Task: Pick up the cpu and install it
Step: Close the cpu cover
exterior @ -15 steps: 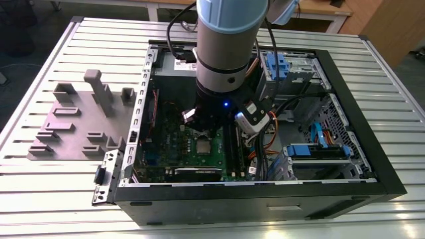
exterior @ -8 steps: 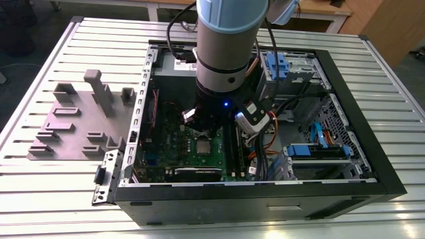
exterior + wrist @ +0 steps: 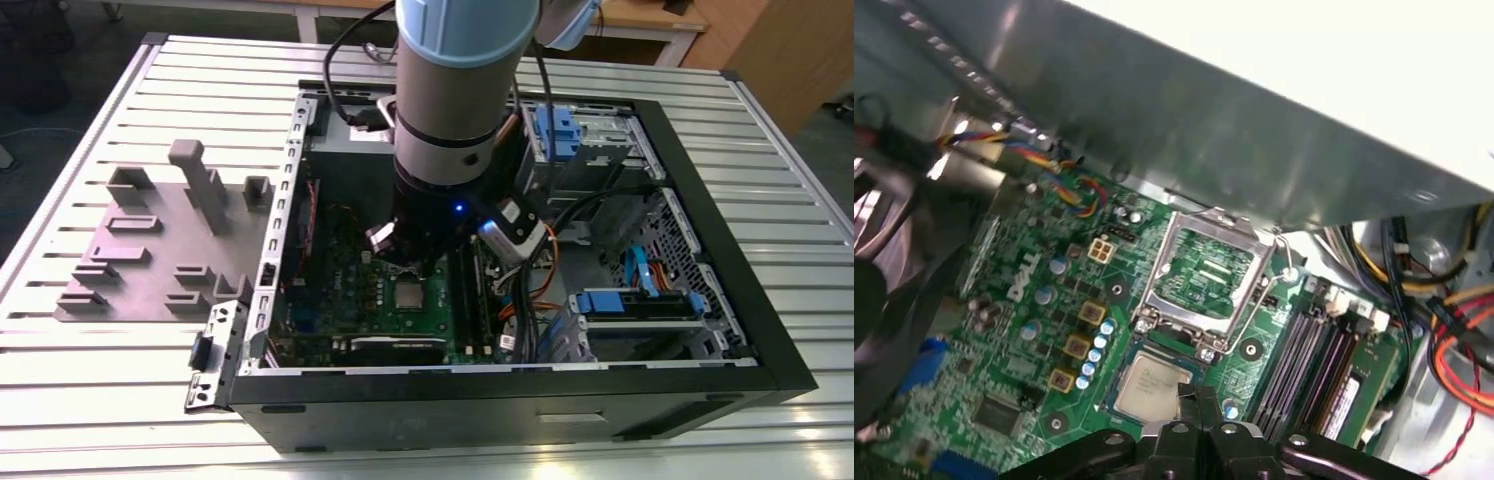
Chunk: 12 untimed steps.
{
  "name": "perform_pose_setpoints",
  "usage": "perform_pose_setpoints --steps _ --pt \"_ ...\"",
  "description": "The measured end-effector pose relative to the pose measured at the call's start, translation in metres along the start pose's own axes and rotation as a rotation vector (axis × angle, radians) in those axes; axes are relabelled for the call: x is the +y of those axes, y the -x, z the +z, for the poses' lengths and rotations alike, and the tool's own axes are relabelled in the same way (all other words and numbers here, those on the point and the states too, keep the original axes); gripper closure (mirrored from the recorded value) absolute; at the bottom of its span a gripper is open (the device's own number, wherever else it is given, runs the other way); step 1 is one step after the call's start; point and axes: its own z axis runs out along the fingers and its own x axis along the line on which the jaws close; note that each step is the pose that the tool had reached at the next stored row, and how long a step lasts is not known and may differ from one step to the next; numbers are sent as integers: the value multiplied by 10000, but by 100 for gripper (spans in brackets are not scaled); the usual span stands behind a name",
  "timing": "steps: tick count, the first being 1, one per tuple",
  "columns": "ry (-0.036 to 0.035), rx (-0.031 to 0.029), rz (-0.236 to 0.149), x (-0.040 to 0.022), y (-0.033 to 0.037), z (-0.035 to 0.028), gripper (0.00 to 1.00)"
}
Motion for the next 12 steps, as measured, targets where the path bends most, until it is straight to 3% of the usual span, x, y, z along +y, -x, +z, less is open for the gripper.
perform_pose_setpoints --steps 5,8,9,12 --pt "12 26 -818 0 0 0 89" --pt "37 25 -1082 -1 1 1 89" --pt "131 -25 -1113 -1 2 2 89" --pt "579 -252 -1169 -1 3 1 89"
